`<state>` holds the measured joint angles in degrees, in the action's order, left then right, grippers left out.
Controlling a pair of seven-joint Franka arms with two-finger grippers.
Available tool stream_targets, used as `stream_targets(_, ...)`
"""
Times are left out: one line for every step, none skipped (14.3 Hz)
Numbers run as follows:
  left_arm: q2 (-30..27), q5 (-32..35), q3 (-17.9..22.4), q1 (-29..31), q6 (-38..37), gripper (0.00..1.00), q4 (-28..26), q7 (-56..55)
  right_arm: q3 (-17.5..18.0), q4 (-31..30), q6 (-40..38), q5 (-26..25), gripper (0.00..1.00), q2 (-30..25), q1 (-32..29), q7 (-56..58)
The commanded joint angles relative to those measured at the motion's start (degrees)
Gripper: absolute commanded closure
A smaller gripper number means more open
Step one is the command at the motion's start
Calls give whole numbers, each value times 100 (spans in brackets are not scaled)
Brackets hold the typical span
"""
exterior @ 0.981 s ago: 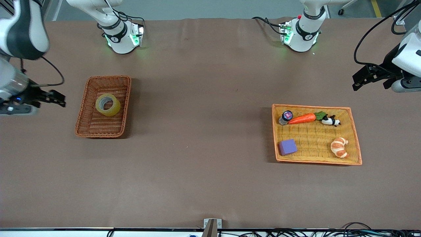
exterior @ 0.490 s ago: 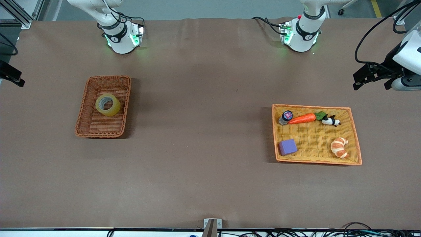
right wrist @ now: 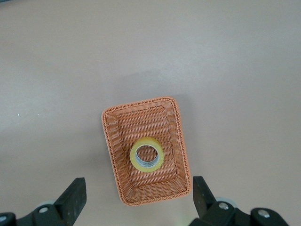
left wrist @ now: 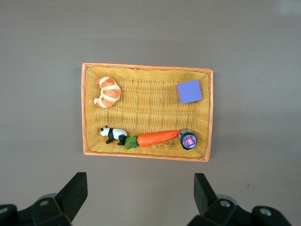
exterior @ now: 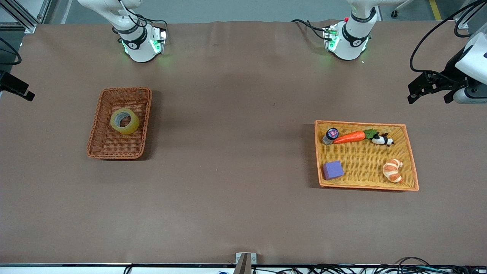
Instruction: Move tape to another basket
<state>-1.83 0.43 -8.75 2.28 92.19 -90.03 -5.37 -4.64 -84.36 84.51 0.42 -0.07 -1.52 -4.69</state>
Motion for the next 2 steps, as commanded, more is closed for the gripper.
stream_targets(25, -122, -13, -17, -26, 0, 91, 115, 16, 157, -111, 125, 0, 60, -50, 82)
stream_targets(25, -122, -13, -17, -26, 0, 91, 115, 16, 157, -111, 125, 0, 60, -50, 82)
